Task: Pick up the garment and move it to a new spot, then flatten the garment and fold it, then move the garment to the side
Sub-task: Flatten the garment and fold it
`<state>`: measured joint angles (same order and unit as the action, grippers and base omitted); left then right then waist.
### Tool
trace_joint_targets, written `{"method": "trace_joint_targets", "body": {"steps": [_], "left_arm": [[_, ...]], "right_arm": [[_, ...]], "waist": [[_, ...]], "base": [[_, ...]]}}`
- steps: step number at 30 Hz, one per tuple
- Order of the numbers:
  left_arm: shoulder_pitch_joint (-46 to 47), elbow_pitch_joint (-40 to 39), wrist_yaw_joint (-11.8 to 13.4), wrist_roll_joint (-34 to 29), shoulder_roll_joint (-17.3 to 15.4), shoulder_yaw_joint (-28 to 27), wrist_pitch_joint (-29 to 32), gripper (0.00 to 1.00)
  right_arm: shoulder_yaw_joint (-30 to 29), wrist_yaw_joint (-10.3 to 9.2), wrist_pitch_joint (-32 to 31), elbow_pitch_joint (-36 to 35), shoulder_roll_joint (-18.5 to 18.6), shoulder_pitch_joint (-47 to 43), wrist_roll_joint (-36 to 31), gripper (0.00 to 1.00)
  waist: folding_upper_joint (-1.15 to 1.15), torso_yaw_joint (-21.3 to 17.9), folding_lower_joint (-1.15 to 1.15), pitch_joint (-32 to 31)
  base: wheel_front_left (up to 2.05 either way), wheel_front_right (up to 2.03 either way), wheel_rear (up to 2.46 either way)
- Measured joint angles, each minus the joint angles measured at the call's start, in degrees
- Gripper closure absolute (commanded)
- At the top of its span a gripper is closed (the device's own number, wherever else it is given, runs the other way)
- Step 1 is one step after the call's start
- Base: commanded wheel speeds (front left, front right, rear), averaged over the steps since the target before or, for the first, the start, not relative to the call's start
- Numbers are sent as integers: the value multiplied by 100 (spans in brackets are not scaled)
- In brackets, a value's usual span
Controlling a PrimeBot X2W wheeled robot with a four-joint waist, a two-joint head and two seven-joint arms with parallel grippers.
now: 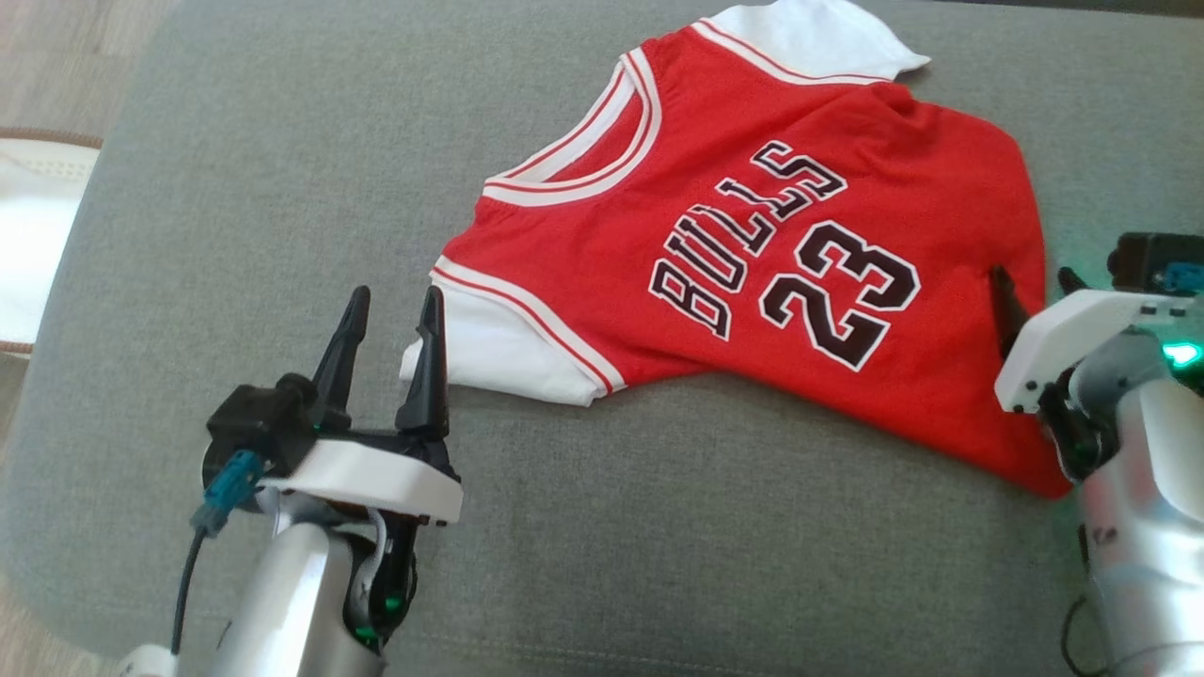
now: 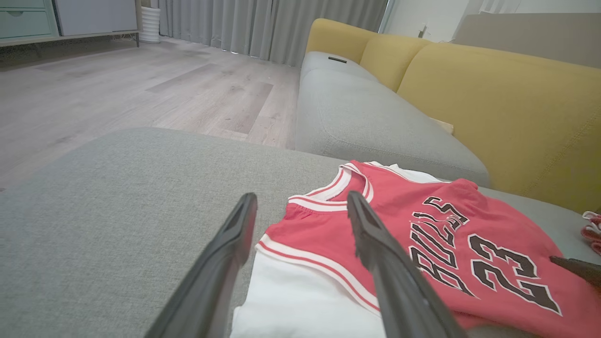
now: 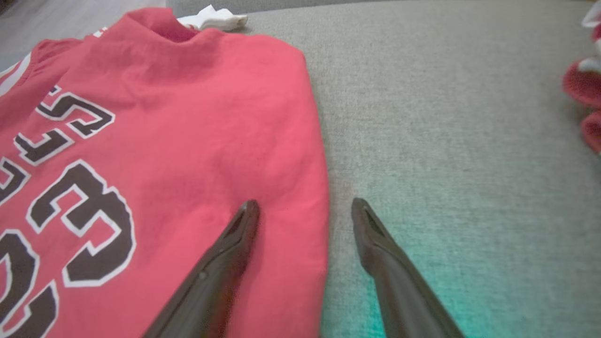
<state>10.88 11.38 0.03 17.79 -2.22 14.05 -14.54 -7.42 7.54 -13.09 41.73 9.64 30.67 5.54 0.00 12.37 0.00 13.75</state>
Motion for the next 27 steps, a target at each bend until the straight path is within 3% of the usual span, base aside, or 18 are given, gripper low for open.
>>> {"method": "trace_joint_targets", "body": {"steps": [3,4,5,13,27], "left_arm": [[24,14,9,14,0,8,0,0],[38,22,21,19,0,9,0,0],[55,33,24,19,0,12,0,0],[139,44,51,103,0,78,0,0],[297,-40,54,315,0,319,-1,0]], "right_arm": [[99,0,-113,258,35,226,208,0],[162,0,-112,299,57,278,220,11],[207,0,-104,326,79,314,220,100],[682,0,60,332,439,638,293,100],[1903,0,210,44,1515,2085,125,100]], "waist": [[0,40,0,49],[0,46,0,52],[0,49,0,51],[0,41,0,29],[0,267,0,305]], "base": [[0,0,0],[0,0,0],[0,0,0],[0,0,0],[0,0,0]]}}
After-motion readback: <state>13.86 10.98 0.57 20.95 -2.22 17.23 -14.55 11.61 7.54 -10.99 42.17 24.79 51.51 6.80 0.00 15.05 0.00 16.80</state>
